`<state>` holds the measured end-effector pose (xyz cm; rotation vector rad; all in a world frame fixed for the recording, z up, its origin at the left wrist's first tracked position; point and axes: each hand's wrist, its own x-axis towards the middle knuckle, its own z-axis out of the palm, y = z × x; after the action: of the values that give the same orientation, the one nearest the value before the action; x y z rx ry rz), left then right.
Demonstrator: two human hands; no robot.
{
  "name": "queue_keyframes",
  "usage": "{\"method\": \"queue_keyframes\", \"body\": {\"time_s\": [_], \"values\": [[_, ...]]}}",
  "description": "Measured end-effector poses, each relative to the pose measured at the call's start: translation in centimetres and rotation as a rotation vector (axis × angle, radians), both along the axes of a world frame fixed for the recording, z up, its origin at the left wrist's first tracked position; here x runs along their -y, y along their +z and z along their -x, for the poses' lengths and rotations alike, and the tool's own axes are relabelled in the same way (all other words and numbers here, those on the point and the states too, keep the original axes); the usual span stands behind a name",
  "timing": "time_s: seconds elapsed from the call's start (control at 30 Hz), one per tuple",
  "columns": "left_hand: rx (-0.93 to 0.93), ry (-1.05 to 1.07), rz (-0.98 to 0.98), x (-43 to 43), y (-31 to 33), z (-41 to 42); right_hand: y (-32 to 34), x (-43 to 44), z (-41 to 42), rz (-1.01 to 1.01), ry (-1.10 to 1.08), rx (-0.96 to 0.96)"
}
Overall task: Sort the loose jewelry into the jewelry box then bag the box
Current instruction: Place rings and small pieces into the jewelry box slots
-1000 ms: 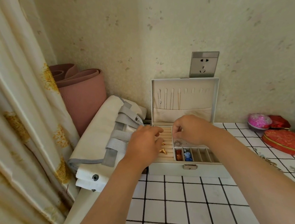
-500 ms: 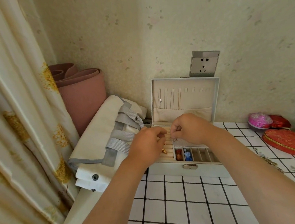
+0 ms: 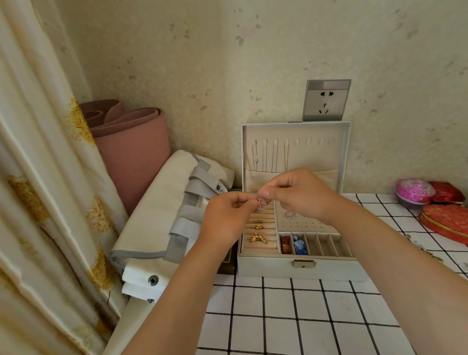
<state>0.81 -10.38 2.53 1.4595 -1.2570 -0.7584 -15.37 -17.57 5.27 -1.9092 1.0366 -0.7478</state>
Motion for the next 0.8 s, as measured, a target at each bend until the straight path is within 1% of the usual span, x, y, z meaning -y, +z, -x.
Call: {"method": "queue_keyframes", "body": {"time_s": [0.2,0.37,0.4,0.47,0.5,0.53,0.63,0.7,0.8], "values": [[-0.022,0.049,0.020,0.0,-0.2,-0.3,-0.2,0.1,0.1,-0.072,0.005,-0.008],[0.018,0.078,0.014,0.3,-0.6,-0.3,-0.9,0.3,-0.3,-0.002,-0.029,-0.029],[0.091,0.089,0.015,0.3,-0.8,-0.3,-1.1,0.4,-0.4,0.013,-0.043,-0.027],[0.363,0.119,0.014,0.5,-1.5,-0.5,-1.7,0.5,-0.8,0.055,-0.070,-0.031],[0.495,0.125,0.018,0.5,-1.8,-0.5,-2.1,0.7,-0.9,0.093,-0.083,-0.059],[0.587,0.122,0.022,0.6,-2.1,-0.6,-2.5,0.7,-1.0,0.137,-0.093,-0.105],[0.690,0.062,0.031,0.4,-2.5,-0.7,-3.8,0.7,-1.3,0.243,-0.116,-0.257],[0.775,0.001,0.041,0.3,-2.7,-0.7,-4.3,0.5,-1.5,0.266,-0.124,-0.320],[0.821,-0.074,0.046,0.2,-3.0,-0.6,-4.8,0.0,-1.8,0.331,-0.133,-0.377]]}}
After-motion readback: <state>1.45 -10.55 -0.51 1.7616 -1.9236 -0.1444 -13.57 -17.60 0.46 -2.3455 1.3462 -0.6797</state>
